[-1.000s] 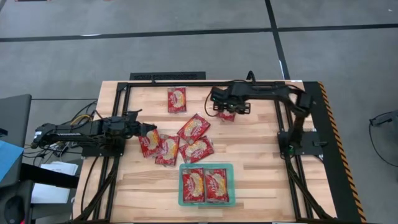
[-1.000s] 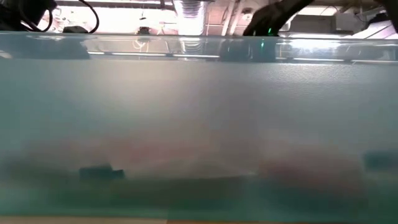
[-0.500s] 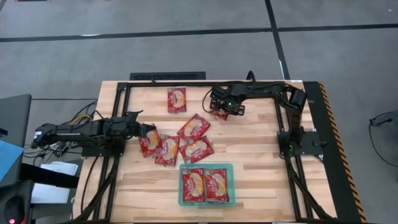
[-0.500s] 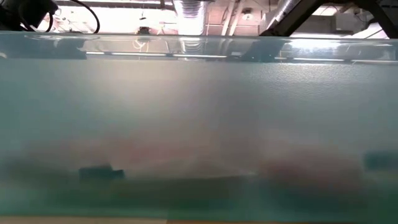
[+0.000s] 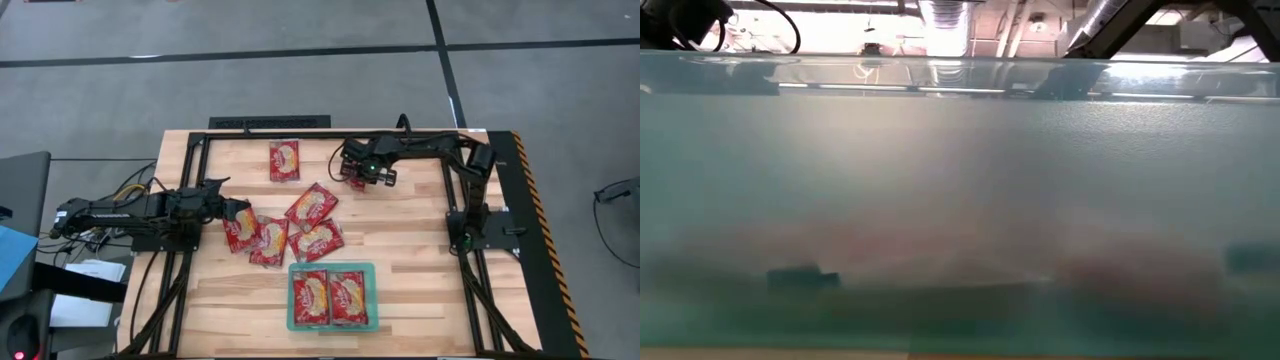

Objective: Sort popcorn bags into baskets
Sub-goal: Put the red popcorn bag into the green bin

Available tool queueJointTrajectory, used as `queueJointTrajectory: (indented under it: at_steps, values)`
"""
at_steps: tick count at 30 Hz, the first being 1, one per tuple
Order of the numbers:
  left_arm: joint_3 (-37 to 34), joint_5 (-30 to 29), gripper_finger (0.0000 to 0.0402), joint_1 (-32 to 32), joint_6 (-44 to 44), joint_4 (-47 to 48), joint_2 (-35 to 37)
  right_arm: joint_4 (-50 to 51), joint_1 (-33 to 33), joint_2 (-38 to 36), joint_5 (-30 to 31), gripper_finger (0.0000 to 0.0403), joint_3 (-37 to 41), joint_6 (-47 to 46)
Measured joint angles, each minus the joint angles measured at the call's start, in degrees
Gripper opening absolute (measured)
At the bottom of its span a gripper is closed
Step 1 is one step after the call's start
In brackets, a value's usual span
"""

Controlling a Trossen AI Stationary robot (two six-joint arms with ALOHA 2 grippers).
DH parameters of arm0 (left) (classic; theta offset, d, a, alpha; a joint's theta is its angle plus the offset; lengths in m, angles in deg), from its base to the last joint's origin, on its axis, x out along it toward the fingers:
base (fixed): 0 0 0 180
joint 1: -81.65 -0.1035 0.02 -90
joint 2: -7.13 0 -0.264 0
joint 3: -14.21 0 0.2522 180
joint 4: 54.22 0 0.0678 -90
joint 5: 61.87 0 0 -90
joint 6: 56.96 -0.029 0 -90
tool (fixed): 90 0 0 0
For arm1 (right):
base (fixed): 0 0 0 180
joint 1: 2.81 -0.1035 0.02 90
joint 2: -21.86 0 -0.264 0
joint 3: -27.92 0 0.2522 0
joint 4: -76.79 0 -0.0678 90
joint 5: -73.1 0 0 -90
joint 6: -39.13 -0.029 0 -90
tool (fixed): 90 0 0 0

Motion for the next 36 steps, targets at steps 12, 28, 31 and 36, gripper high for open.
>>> queueJointTrajectory:
  at_steps: [12,28,31,36]
  values:
    - [0.01,0.52,0.0240,0.01,0.00,-0.01,0.02,2.16,-4.56,-14.00,0.06,0.0009,0.28,4.58]
    - [-0.01,0.53,0.0240,-0.01,0.09,-0.03,0.02,-8.02,-41.77,-20.37,8.76,0.0013,-0.50,-19.67]
    - [0.01,0.55,0.0240,0.01,0.11,-0.34,0.02,-8.83,-47.14,-16.46,10.20,0.0011,-4.57,-22.10]
    - [-0.01,0.58,0.0240,-0.01,0.67,-0.23,-0.04,-6.24,-51.56,-9.10,10.56,0.0014,-14.92,-22.76]
